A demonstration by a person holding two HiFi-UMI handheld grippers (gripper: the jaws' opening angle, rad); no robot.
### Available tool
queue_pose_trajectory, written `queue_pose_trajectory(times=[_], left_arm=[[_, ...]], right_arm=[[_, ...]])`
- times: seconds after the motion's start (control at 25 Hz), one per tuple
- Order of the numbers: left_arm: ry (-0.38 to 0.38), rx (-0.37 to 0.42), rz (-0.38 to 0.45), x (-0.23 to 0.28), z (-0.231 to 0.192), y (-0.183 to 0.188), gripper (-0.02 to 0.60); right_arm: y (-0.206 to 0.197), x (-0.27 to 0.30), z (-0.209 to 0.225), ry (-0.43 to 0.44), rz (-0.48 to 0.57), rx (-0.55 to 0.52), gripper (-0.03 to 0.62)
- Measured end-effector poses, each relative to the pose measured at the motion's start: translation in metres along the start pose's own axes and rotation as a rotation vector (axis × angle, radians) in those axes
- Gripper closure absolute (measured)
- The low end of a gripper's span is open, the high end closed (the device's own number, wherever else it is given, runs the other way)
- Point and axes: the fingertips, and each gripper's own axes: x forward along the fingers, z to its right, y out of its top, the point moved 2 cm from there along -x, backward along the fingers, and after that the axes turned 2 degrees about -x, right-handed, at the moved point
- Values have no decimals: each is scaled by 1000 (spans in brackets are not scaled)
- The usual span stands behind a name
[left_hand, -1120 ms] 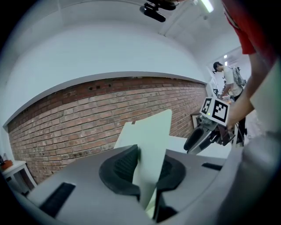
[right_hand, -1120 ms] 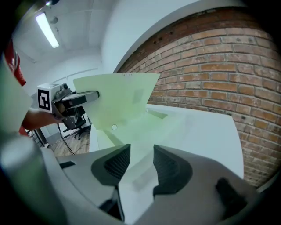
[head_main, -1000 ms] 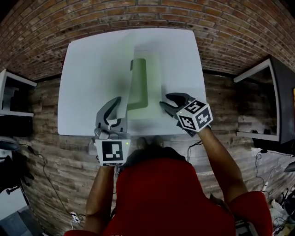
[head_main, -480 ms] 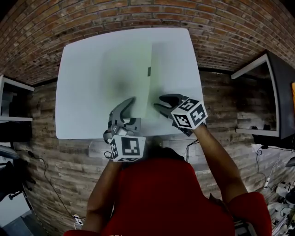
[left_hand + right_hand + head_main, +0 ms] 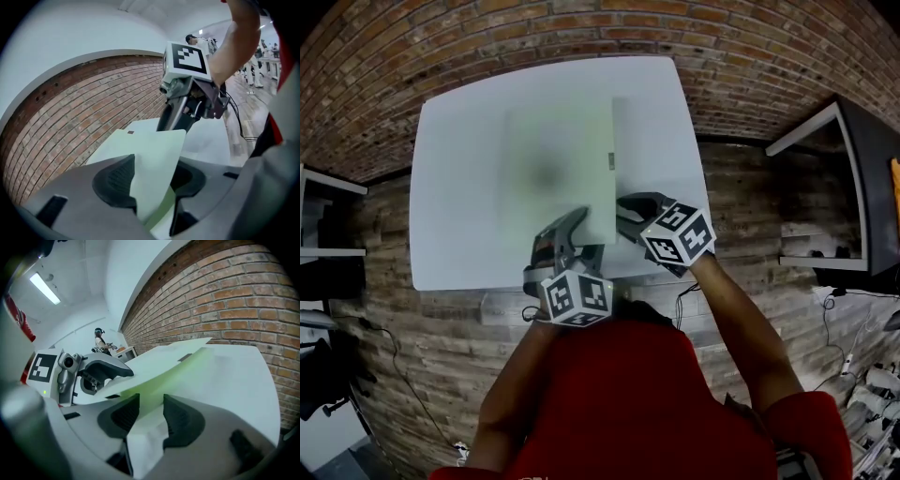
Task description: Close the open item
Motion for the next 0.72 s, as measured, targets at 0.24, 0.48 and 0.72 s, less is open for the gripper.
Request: queue_pose_trajectory(times=[0.24,0.48,0.72], left_arm=[[-89,-25,-11,2,9,1,357],[-234,-51,-40,-2,14,2,312],[-364,-107,-34,-5,18,11,272]], right_arm=[[-2,-1,1,17,14,-18,437],[-2,-2,3,39,-4,-62,437],[-2,-2,3,45,-12,-76,437]])
